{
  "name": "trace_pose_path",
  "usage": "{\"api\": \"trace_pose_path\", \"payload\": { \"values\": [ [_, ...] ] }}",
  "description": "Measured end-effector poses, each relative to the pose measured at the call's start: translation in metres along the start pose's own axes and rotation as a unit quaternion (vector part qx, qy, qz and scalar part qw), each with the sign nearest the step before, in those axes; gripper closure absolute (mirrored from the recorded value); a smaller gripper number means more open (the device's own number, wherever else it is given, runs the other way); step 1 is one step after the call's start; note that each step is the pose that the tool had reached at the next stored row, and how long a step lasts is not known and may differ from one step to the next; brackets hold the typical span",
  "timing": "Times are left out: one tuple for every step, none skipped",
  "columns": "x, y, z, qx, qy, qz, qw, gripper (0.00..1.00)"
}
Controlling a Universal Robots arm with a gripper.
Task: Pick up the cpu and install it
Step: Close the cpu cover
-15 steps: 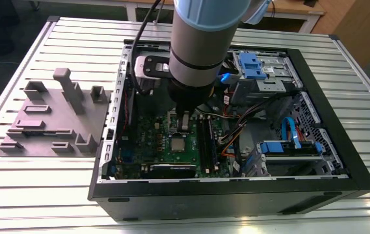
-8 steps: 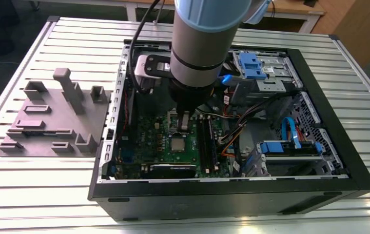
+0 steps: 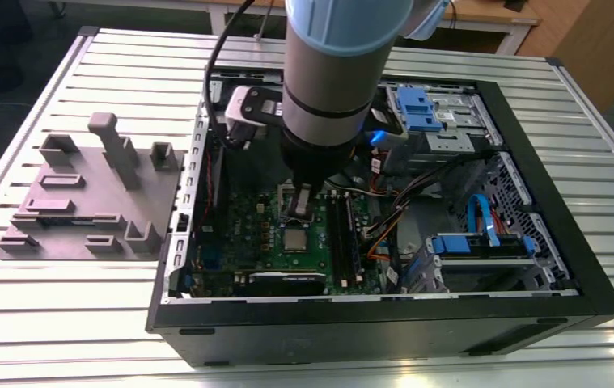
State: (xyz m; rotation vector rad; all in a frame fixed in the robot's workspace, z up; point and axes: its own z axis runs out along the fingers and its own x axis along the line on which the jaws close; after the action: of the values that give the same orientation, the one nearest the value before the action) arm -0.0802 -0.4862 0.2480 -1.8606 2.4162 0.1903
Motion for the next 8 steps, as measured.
{"api": "trace_pose_path", "payload": {
  "values": [
    [0.0001, 0.0, 0.0005, 0.0014, -0.0003, 0.009, 0.99995, 0.89],
    [0.0001, -0.0001, 0.001, 0.0027, -0.0005, 0.018, 0.99983, 0.89],
    [0.0002, -0.0001, 0.0016, 0.004, -0.0006, 0.026, 0.99965, 0.89],
    [0.0002, -0.0003, 0.0022, 0.0049, -0.0006, 0.032, 0.99948, 0.89],
    [0.0001, -0.0013, 0.0031, 0.0052, -0.0006, 0.034, 0.9994, 0.89],
    [-0.0003, -0.003, 0.0043, 0.0049, -0.0007, 0.035, 0.99939, 0.89],
    [-0.0008, -0.005, 0.0054, 0.0042, -0.0014, 0.035, 0.99939, 0.89],
    [-0.0013, -0.0072, 0.0064, 0.0033, -0.0022, 0.035, 0.99938, 0.89]
  ]
}}
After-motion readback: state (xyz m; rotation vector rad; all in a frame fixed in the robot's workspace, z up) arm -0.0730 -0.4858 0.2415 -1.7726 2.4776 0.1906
